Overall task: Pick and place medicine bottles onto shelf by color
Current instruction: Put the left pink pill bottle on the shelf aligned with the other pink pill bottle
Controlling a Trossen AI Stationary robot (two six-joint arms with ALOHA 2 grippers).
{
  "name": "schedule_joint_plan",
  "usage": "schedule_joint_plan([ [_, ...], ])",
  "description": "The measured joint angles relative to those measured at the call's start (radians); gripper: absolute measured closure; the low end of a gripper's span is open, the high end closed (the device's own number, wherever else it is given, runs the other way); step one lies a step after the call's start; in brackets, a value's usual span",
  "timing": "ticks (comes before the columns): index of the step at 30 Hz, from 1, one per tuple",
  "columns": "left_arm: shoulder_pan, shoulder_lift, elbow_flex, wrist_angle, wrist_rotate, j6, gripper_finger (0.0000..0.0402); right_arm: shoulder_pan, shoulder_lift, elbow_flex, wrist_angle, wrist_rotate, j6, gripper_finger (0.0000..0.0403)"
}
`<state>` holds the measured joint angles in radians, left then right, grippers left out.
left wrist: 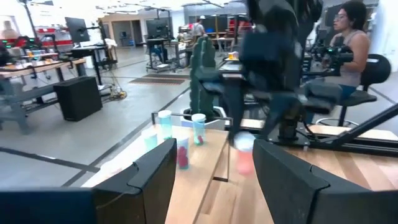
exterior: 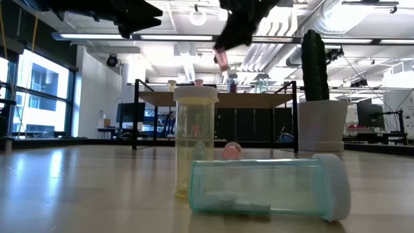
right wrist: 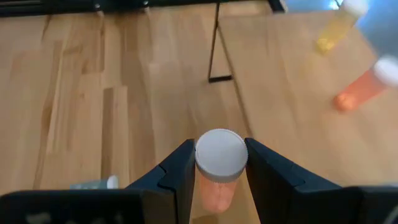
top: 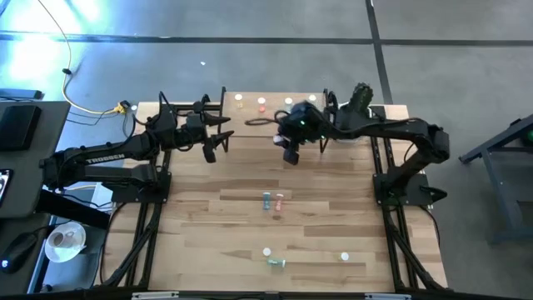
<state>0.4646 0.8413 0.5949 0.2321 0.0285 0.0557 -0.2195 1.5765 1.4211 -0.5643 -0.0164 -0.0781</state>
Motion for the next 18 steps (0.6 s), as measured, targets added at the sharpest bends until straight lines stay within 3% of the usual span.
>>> schedule_joint_plan([
  [6, 0.001, 0.0, 0.0, 0.0, -0.038, 0.0, 0.0202, 0.004, -0.204, -0.322, 0.335, -0.027, 0.081, 0.0284],
  [10, 0.001, 0.0, 0.0, 0.0, -0.044, 0.0, 0.0202, 0.005, -0.259, -0.462, 0.601, -0.018, 0.105, 0.0284],
  [14, 0.001, 0.0, 0.0, 0.001, -0.044, 0.0, 0.0202, 0.003, -0.232, -0.514, 0.874, -0.017, 0.103, 0.0284],
  [18, 0.0, 0.0, 0.0, 0.002, -0.044, 0.0, 0.0202, -0.003, -0.153, -0.451, 0.902, -0.014, 0.077, 0.0284],
])
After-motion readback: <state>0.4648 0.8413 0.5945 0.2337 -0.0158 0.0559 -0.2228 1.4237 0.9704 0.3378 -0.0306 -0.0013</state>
